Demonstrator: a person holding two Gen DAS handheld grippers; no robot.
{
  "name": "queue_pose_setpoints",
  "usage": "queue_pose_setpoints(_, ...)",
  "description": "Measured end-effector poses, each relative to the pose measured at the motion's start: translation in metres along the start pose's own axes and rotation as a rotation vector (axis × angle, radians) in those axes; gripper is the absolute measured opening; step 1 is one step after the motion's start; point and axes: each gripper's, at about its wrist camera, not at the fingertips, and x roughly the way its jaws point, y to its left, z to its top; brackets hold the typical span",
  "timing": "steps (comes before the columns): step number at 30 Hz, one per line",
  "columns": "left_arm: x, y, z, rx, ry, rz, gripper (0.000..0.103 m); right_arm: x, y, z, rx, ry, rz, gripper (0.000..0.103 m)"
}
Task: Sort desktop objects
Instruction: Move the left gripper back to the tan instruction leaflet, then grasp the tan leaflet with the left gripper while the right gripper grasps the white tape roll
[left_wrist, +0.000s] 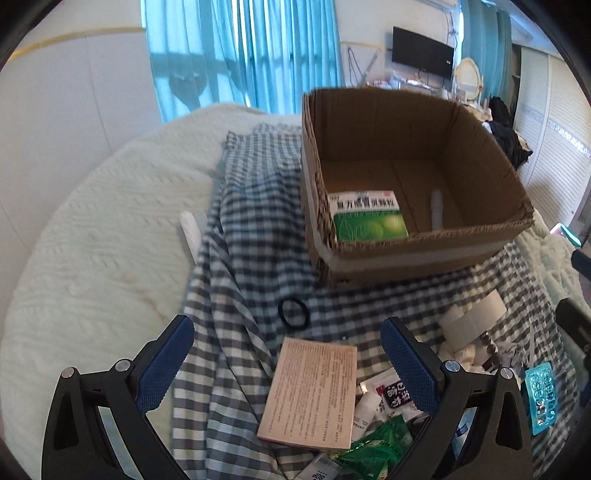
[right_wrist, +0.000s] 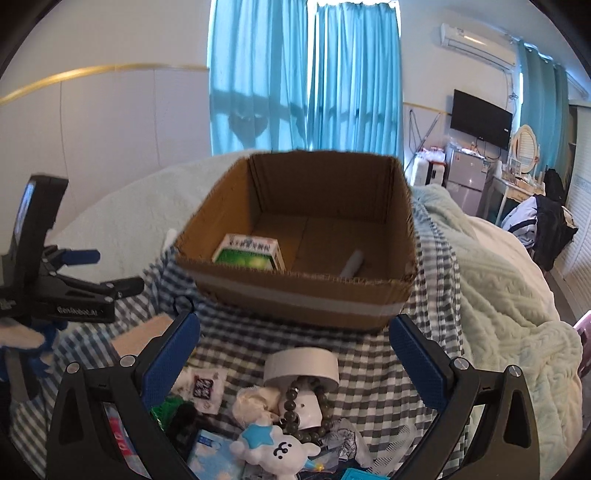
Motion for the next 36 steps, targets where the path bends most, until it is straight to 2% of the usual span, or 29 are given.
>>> queue_pose_setpoints(9, 0.042, -0.009, -0.024, 0.055, 0.134, -0.033, 0.103, 0.04, 0.008, -0.021, -0.04, 0.107, 0.006, 0.103)
queue_pose_setpoints(14, 0.058, -0.013, -0.033, 0.077, 0.191, -0.066, 0.103, 0.06, 0.002, -0.029, -0.003, 0.16, 0.026, 0.103)
queue_pose_setpoints(24, 0.089, -0.015, -0.053, 0.089, 0.306, -0.083, 0.103, 0.096, -0.006, -0.04, 0.035, 0.245, 0.013, 0.103)
queue_pose_setpoints(30, 0.095, -0.015, -0.058, 0.092, 0.328, -0.102, 0.084, 0.118, -0.005, -0.051, 0.033, 0.304, 0.007, 0.103)
queue_pose_setpoints(31, 0.094, -0.015, -0.058, 0.091, 0.326, -0.106, 0.078, 0.12, -0.007, -0.052, 0.042, 0.308, 0.014, 0.103)
queue_pose_setpoints(32, 0.092, -0.015, -0.058, 0.092, 0.324, -0.109, 0.078, 0.12, -0.008, -0.052, 0.048, 0.309, 0.023, 0.099)
queue_pose_setpoints(33, 0.091, -0.016, -0.057, 0.095, 0.322, -0.109, 0.077, 0.12, -0.008, -0.052, 0.054, 0.307, 0.028, 0.085)
queue_pose_setpoints(34, 0.09, -0.016, -0.057, 0.098, 0.321, -0.109, 0.077, 0.119, -0.01, -0.052, 0.058, 0.304, 0.031, 0.081)
queue_pose_setpoints(36, 0.09, -0.018, -0.058, 0.101, 0.319, -0.107, 0.077, 0.116, -0.011, -0.052, 0.058, 0.302, 0.027, 0.08)
